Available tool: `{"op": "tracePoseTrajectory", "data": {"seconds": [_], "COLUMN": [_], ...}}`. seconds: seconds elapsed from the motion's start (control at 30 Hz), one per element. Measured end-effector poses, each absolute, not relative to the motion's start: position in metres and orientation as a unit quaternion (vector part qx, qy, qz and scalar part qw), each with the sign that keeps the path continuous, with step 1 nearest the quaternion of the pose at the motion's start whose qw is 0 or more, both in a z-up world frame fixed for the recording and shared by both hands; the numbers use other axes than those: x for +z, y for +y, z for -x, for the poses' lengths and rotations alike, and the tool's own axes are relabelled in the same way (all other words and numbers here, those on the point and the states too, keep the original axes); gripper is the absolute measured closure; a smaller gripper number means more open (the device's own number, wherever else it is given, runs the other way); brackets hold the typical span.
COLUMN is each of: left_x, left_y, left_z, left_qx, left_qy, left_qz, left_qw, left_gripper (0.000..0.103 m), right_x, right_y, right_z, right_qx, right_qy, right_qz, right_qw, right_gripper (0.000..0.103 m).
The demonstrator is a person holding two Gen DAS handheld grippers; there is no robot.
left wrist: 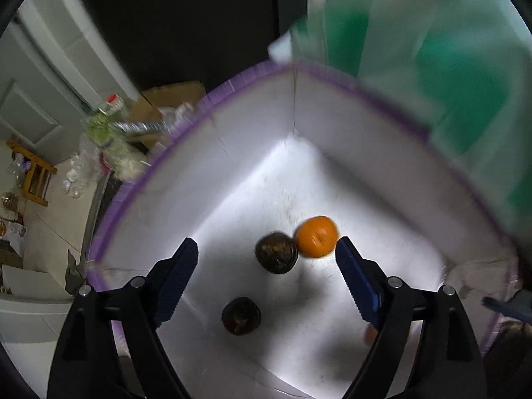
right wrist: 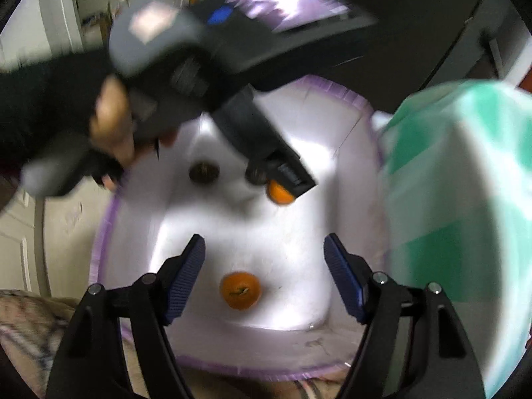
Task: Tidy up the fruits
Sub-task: 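Open both tools to release the fruits into the box, then grasp the yellow striped fruit with the left tool while the right tool grasps a red tomato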
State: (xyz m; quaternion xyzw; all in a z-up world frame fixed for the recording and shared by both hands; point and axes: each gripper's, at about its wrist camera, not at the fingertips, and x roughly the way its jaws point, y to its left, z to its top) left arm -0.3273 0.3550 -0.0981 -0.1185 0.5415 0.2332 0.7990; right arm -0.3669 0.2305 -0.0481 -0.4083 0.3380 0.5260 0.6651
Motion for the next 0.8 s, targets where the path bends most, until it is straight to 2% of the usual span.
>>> {"op": "tracePoseTrajectory", "data": {"seconds": [0.07, 0.23, 0.4, 0.6, 0.8], "left_x": [-0.068, 0.024, 0.083, 0.084, 0.045], "left_y": [0.343, 0.302, 0.23, 0.128, 0.051], "left_z": [0.339, 0.338, 0.291, 0.181, 0.058], "left_qx": [0.249, 0.24, 0.146, -0.004, -0.077], "left_qy": [0.501, 0.393, 0.324, 0.335, 0.358], "left_qz": [0.112, 0.086, 0.088, 0.092, 0.102], "left_qw": [0.821, 0.884, 0.931, 0.938, 0.925], "left_gripper": [0.014, 0.014, 0.014, 0.014, 0.014], "right_x": [-0.008, 0.076, 0.116, 0.113, 0.076], "right_y": [0.214, 0.142, 0.052, -0.061, -0.177], "right_z": [0.365, 0.347, 0.292, 0.177, 0.066], "right_qx": [0.541, 0.529, 0.442, 0.3, 0.142], "right_qy": [0.306, 0.223, 0.208, 0.292, 0.38], "right_qz": [0.379, 0.295, 0.223, 0.114, -0.005], "right_qw": [0.685, 0.764, 0.843, 0.901, 0.914], "right_gripper": [0.026, 0.015, 0.011, 0.011, 0.011]}}
